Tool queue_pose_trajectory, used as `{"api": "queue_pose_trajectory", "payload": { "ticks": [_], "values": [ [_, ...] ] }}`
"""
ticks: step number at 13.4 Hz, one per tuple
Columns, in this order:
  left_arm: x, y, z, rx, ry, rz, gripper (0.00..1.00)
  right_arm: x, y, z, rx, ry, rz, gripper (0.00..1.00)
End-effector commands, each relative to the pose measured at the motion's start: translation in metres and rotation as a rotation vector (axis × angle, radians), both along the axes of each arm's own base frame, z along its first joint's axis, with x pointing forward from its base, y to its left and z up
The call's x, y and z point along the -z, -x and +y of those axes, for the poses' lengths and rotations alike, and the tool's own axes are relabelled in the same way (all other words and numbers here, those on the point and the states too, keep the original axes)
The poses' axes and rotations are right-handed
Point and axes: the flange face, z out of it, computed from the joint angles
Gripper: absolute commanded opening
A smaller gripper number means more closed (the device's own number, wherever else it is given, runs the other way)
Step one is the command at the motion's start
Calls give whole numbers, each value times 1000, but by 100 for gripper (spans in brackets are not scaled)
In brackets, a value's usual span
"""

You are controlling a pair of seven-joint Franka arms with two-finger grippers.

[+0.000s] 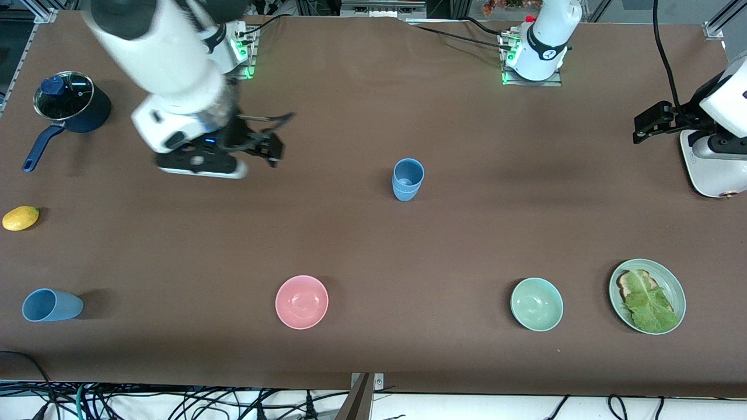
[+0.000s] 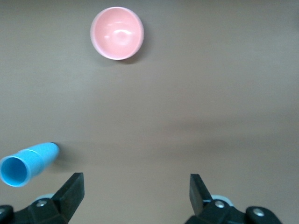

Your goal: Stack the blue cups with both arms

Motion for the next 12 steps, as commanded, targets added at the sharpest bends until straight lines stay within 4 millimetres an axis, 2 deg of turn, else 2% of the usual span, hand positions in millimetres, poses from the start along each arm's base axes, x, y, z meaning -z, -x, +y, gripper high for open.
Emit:
{"api": "queue_pose_trajectory", "payload": {
  "ticks": [1,3,6,8,12],
  "values": [
    [-4,7,-1,-6,23,9,100,-16,20,-82,-35,-7,55,100],
    [-3,13,-1,-6,22,10,100,-24,18,-142,-53,-22,87,100],
    [1,16,-1,-8,28,11,100,-29,26,-202,-57,-30,86,100],
    [3,19,-2,-7,29,6,100,-29,26,-218,-72,-24,86,100],
    [5,21,-2,-6,29,11,100,-32,26,-227,-109,-22,79,100]
  ]
}}
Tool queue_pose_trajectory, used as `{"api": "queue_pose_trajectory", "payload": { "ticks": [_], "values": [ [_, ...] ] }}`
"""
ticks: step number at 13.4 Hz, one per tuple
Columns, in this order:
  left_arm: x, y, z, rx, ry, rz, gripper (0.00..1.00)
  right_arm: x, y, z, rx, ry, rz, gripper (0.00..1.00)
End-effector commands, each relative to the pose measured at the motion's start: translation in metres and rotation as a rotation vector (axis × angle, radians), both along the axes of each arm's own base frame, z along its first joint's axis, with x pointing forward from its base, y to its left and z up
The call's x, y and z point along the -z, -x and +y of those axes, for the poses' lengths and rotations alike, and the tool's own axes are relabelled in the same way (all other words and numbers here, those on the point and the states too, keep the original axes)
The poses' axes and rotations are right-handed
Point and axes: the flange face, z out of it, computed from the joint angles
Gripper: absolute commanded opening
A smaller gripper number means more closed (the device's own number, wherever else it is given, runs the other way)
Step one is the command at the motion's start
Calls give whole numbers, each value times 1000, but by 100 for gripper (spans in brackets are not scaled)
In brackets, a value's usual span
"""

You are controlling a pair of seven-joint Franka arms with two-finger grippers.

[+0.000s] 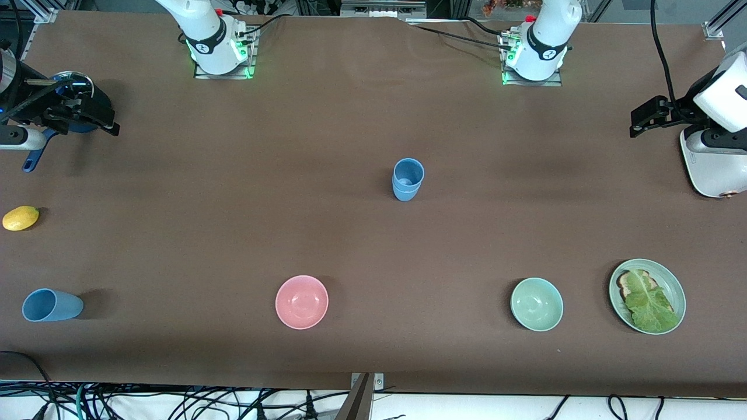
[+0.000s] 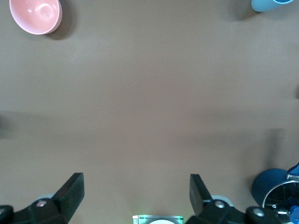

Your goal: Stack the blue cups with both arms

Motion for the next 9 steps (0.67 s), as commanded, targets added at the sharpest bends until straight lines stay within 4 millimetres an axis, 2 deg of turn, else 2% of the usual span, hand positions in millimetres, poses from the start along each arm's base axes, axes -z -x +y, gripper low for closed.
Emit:
{"api": "queue_pose_trajectory", "payload": {
  "ticks": [1,9],
  "values": [
    [-1,9,-2,-6,30,-12,100,-5,10,-5,-23,0,-6,100],
    [0,13,1,-11,30,-7,100,-5,5,-6,-19,19,-9,100]
  ]
}}
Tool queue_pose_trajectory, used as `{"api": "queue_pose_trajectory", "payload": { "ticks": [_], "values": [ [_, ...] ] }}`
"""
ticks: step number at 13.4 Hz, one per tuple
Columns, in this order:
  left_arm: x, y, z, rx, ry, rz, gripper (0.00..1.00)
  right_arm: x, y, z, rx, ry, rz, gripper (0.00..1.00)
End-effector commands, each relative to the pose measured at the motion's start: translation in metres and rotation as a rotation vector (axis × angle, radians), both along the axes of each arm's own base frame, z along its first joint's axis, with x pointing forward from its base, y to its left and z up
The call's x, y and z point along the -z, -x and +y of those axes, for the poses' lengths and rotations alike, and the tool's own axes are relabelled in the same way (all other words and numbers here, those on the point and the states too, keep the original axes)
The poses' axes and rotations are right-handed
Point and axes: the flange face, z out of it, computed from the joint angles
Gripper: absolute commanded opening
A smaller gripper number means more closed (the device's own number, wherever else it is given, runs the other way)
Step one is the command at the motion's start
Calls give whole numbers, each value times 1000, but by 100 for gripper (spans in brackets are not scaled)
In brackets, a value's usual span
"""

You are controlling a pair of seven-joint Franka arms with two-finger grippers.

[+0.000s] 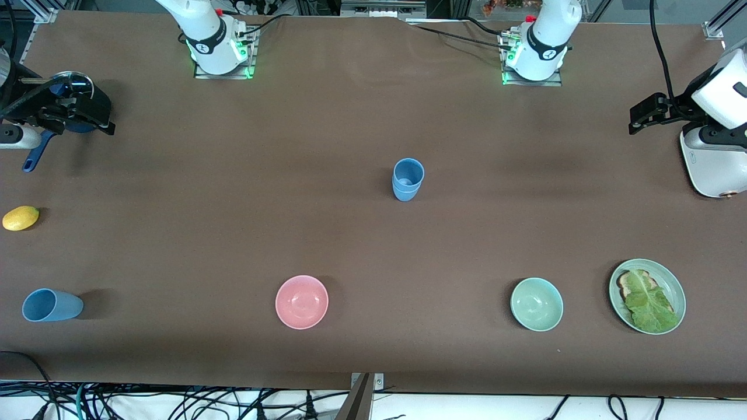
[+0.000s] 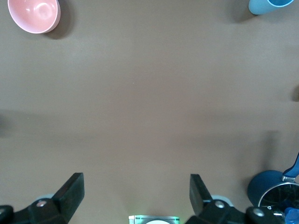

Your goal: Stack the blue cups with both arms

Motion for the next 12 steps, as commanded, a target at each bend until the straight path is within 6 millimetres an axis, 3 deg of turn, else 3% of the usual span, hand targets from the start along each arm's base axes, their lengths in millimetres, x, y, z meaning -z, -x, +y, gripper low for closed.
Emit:
{"api": "queue_pose_trajectory", "payload": {
  "ticks": [1,12],
  "values": [
    [-1,6,-1,-8,30,-8,100,-4,4,-1,-13,19,-7,100],
    [1,4,0,-9,29,1,100,-5,2,-1,-19,18,-10,100]
  ]
}}
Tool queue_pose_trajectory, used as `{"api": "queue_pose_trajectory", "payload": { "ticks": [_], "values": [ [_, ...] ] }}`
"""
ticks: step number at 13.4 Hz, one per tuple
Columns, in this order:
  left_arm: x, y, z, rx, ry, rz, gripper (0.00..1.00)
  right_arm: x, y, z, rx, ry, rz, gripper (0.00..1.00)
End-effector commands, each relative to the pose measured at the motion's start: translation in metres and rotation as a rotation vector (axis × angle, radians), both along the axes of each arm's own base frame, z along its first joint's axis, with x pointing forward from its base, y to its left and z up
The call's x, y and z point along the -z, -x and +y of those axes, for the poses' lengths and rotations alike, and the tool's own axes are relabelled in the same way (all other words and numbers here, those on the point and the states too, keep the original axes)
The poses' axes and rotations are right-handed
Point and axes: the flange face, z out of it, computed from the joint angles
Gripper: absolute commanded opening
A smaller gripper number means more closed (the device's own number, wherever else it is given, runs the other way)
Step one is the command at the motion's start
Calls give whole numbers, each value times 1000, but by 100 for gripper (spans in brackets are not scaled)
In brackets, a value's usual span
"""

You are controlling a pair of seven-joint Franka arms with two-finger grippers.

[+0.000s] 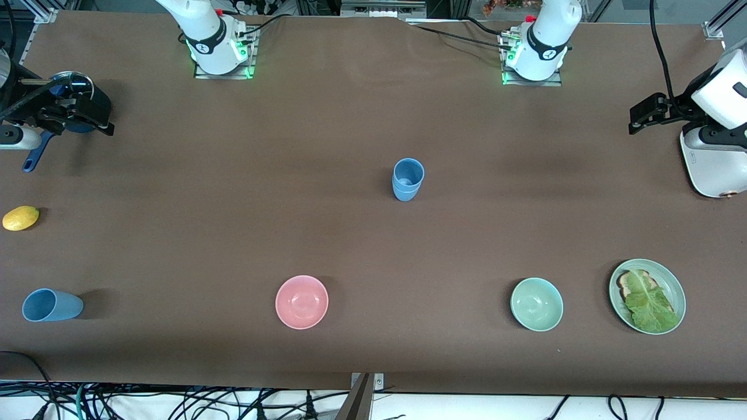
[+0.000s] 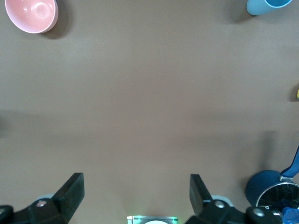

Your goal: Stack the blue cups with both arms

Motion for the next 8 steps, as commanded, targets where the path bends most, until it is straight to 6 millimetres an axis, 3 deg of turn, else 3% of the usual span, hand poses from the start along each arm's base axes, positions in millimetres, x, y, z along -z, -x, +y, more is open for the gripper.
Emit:
{"api": "queue_pose_trajectory", "payload": {
  "ticks": [1,8],
  "values": [
    [0,4,0,-10,29,-1,100,-6,3,0,-14,9,-11,100],
    [3,1,0,-11,29,3,100,-6,3,2,-16,10,-9,100]
  ]
}}
